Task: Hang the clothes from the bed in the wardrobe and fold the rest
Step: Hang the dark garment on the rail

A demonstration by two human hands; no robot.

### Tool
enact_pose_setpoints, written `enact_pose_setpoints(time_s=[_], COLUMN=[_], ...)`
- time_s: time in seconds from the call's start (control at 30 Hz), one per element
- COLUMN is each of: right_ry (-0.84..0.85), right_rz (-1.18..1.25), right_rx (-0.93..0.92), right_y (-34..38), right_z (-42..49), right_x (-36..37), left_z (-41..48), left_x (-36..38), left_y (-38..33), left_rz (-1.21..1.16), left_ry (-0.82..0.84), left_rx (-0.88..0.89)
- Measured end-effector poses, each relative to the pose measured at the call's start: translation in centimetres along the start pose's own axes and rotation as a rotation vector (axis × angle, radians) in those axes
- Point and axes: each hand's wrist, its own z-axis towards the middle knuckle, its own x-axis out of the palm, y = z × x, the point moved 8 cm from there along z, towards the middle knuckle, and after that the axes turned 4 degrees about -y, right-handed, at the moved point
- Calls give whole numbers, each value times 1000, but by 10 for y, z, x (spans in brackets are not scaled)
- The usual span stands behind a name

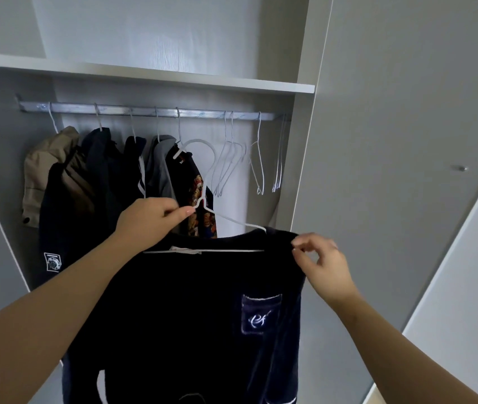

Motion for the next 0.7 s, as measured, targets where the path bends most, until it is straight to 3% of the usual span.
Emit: enact_pose_setpoints(time_s=[0.07, 0.13, 0.23, 0.37, 0.47, 0.7], right_ry=[-71, 38, 199, 204, 246, 227], right_rz=[-309, -468, -484, -548, -483, -141], right_rx=[-38, -53, -44, -174, -214, 187], right_y=[5, 8, 14, 39, 56, 17], right_z=[8, 16, 22, 18, 16, 25], right_x=[0, 16, 40, 56, 71, 51], left_z=[-2, -3, -4, -12, -19, -24], left_x=[-5, -9, -14, 1, 19, 38], left_y=[-2, -5, -7, -18, -30, -32], left_rz=[-63, -98, -95, -72, -82, -74], left_ry=[12, 18, -25, -25, 23, 170], left_rx=[12, 22, 5, 24, 55, 158])
